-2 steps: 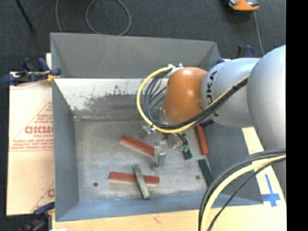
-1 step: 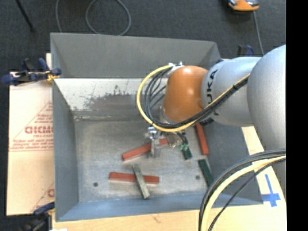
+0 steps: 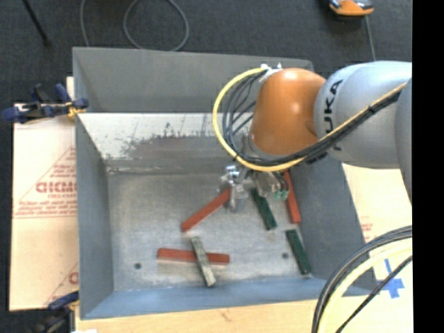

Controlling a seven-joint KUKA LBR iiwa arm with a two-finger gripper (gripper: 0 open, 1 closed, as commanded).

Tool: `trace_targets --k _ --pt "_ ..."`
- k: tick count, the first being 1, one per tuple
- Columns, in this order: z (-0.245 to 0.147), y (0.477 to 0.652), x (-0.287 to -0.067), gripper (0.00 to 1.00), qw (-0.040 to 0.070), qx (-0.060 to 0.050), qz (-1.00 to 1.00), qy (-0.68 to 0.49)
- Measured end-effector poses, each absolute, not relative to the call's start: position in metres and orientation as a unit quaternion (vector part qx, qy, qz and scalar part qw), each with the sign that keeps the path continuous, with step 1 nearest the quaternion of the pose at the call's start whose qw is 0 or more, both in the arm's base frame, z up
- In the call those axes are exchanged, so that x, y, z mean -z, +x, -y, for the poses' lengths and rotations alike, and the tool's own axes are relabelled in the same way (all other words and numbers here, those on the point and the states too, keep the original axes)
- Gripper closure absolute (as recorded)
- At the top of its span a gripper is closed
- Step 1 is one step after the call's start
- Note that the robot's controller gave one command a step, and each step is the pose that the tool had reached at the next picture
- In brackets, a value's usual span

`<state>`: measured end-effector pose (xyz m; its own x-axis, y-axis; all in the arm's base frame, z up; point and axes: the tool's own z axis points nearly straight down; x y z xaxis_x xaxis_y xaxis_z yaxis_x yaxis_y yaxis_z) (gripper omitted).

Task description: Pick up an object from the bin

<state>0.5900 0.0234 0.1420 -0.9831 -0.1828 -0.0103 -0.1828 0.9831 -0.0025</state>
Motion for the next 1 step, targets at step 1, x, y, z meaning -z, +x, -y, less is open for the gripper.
trace_targets --k 1 --pt "-0.0310 0.5988 -0.2312 1.00 0.007 0.001 -0.996 -0.093"
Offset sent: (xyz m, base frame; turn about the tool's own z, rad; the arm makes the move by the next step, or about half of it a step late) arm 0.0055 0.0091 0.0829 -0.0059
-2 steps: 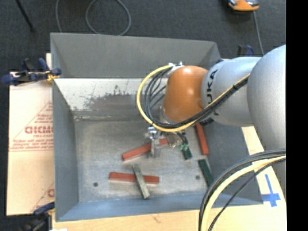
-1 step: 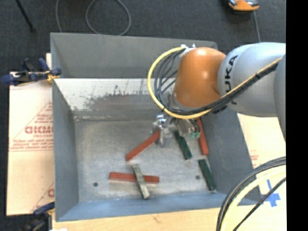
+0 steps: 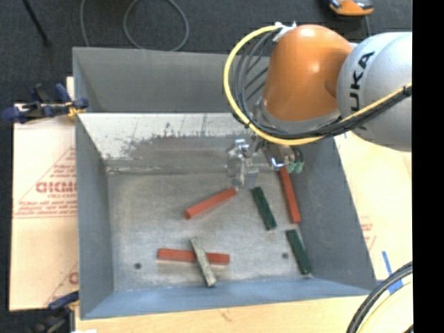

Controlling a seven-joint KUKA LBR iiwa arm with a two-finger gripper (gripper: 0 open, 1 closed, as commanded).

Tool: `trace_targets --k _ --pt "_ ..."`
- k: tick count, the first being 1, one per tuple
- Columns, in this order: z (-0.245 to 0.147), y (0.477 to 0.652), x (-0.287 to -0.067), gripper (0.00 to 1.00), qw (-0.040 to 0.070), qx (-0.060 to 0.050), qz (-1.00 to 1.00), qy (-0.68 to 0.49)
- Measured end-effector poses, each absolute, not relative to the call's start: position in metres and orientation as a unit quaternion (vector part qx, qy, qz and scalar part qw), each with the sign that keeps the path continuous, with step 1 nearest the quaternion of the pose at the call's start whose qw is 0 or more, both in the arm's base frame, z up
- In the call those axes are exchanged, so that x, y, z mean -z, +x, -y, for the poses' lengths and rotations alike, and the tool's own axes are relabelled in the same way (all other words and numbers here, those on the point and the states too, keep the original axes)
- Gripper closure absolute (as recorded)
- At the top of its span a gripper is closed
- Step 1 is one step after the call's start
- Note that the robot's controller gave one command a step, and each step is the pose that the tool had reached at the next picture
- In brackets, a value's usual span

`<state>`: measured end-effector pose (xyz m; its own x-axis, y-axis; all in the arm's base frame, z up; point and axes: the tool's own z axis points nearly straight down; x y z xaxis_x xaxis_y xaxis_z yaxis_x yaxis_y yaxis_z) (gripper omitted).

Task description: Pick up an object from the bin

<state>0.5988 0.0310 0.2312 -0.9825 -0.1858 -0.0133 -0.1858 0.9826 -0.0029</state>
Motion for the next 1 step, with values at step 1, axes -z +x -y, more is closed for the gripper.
trace_targets --k 1 --pt "-0.0509 0.5559 -0.1783 1.00 0.000 0.000 -0.982 -0.191"
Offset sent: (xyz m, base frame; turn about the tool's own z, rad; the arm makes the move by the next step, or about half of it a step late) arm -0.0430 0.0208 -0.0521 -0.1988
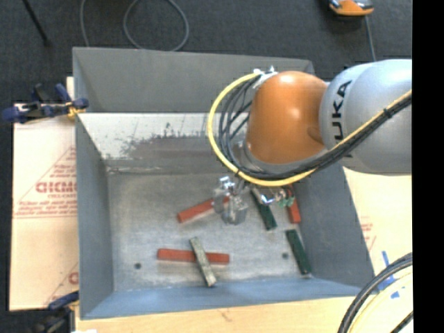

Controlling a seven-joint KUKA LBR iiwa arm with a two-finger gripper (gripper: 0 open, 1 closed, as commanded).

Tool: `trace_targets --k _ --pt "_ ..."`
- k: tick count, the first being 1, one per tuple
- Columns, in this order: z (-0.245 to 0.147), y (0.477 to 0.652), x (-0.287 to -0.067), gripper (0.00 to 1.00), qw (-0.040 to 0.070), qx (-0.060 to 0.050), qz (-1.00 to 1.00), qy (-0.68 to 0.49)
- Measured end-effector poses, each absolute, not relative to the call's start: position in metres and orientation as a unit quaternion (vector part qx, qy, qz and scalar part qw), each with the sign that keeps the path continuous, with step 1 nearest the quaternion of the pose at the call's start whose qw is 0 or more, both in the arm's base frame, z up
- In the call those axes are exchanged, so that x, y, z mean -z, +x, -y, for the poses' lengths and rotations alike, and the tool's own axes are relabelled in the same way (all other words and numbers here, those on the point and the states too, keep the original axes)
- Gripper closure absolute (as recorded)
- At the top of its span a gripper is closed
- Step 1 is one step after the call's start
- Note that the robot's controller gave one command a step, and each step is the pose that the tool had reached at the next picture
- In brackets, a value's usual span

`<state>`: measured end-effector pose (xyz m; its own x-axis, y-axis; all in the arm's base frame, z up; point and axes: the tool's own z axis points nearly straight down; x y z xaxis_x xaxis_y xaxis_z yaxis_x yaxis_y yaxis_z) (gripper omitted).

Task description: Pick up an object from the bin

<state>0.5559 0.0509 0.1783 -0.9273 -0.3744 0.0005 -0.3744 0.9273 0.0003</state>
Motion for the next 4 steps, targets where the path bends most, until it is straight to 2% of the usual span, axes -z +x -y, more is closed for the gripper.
trace_targets --k 1,2,3,4 --pt "-0.051 0.557 -0.180 0.00 -0.001 0.000 0.982 0.189" --pt "-0.046 0.581 -0.071 0.00 0.001 0.000 0.996 0.085" --pt "-0.046 0.582 -0.074 1.00 -0.002 0.000 0.996 0.085" --pt "-0.063 0.610 -0.197 1.00 -0.007 0.001 0.997 0.071"
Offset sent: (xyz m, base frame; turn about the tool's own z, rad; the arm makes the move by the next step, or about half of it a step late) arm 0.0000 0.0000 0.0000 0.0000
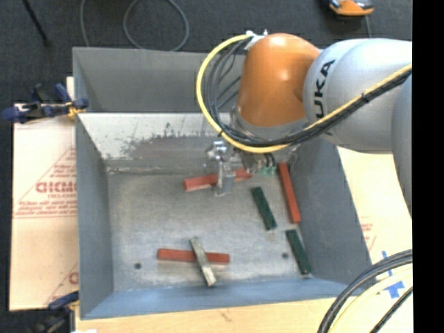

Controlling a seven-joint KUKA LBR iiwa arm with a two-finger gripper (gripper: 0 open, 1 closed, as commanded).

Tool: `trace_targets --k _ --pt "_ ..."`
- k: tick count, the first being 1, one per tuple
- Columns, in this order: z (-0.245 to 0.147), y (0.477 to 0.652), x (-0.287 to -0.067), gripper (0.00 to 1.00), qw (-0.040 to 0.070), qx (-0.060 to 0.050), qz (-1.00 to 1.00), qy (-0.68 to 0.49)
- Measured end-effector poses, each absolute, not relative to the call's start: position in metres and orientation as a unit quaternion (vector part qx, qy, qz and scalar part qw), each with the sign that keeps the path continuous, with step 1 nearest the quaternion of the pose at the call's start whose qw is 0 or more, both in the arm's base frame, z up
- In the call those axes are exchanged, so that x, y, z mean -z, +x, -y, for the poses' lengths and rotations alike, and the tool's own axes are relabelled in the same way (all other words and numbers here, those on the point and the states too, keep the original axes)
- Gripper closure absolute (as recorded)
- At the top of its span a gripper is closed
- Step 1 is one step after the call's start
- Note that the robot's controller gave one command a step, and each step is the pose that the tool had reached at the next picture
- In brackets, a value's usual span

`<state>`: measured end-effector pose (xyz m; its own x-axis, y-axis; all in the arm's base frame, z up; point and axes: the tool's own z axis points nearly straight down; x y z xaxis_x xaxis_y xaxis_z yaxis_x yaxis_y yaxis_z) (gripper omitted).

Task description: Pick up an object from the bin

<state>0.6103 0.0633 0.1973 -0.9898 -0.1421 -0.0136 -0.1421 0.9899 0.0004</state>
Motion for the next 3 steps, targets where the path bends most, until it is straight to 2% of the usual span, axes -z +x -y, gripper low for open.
trace_targets --k 1,2,3 --pt "-0.061 0.645 -0.287 1.00 0.007 0.001 -0.996 -0.086" --pt "-0.058 0.614 -0.311 1.00 0.002 0.001 -0.985 -0.172" --pt "-0.064 0.620 -0.310 1.00 0.003 0.001 -0.964 -0.267"
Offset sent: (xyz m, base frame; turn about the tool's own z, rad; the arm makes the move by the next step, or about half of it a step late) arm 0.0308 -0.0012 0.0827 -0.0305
